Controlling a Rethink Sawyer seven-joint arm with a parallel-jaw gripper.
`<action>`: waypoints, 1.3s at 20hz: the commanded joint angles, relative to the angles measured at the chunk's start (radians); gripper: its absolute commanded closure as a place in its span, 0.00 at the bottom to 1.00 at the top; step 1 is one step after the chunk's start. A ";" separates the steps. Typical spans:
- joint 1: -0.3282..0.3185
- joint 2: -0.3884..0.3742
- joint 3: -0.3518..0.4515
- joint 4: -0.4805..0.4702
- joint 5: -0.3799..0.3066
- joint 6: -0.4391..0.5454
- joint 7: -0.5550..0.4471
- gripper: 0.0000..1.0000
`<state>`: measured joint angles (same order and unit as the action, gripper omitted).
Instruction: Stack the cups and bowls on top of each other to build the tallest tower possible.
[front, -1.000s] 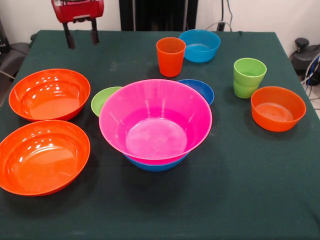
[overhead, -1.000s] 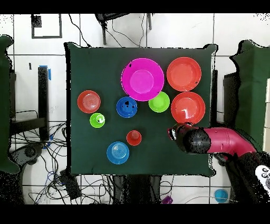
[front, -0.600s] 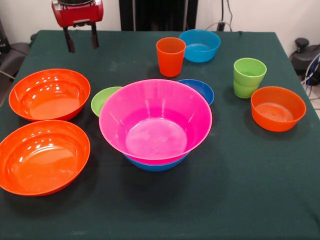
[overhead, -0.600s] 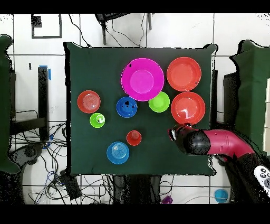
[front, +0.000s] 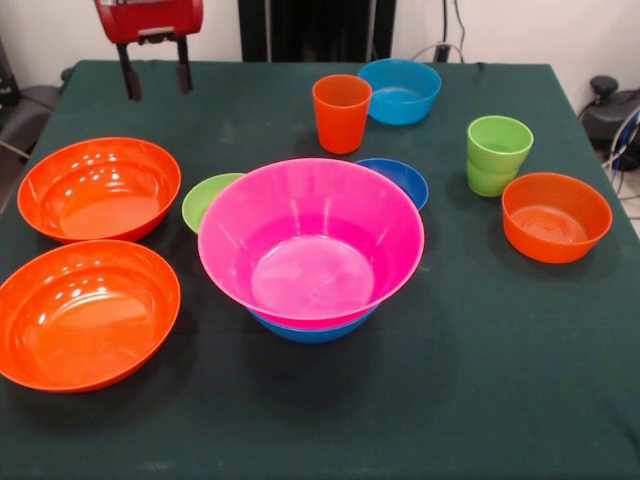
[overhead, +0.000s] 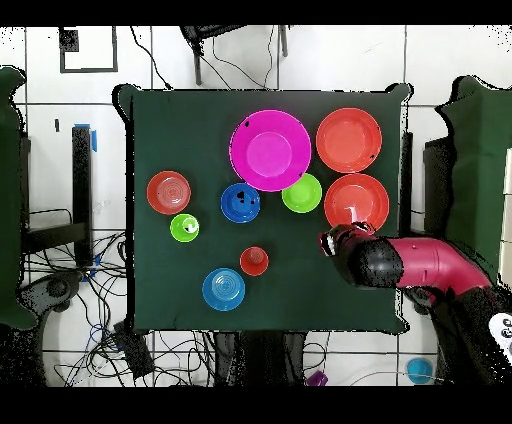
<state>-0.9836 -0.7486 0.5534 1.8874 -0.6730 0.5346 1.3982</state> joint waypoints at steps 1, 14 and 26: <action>0.013 0.040 0.048 -0.055 -0.029 0.059 -0.116 0.00; -0.063 0.201 0.036 -0.105 -0.087 -0.024 -0.113 0.00; -0.133 0.257 0.096 -0.154 -0.133 0.060 -0.270 0.00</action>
<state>-1.1249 -0.5363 0.5813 1.8118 -0.7230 0.5346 1.3982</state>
